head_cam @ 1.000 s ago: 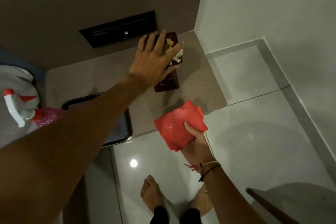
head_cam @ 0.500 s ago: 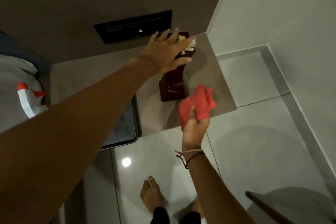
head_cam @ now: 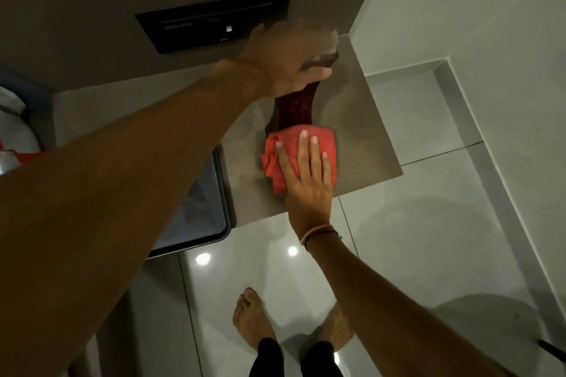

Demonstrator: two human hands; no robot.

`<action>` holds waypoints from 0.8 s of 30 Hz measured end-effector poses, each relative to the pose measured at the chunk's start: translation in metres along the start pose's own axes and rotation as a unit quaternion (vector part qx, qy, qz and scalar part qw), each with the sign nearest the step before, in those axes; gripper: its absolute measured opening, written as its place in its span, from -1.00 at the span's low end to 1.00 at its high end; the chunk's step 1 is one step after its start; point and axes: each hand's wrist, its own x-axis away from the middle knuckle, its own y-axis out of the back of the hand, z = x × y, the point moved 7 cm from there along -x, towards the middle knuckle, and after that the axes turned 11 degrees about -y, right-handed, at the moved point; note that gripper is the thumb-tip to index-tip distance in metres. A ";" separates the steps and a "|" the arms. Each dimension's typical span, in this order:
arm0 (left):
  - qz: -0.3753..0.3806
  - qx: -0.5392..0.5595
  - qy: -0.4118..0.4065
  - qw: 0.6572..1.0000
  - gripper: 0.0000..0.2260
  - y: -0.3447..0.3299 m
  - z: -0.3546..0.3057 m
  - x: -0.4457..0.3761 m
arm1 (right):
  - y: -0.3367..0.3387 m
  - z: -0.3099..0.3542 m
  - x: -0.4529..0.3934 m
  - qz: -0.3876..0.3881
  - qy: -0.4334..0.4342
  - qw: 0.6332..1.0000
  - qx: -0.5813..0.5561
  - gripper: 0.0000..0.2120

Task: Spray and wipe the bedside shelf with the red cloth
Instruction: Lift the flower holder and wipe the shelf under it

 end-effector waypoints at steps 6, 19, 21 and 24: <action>0.002 -0.021 0.002 1.000 -0.37 -0.003 -0.007 0.006 | 0.001 -0.001 0.048 0.068 -0.061 0.991 -0.100 -0.39; -0.001 -0.030 -0.002 1.000 -0.36 -0.001 -0.004 0.002 | 0.021 0.025 -0.025 0.055 -0.109 0.988 -0.093 -0.30; 0.004 -0.030 -0.003 1.000 -0.36 -0.002 -0.002 0.000 | 0.007 0.016 -0.013 0.071 -0.069 0.995 -0.028 -0.35; 0.007 -0.030 -0.006 1.000 -0.36 -0.002 -0.003 0.001 | -0.005 0.005 0.012 0.107 -0.020 0.994 0.004 -0.35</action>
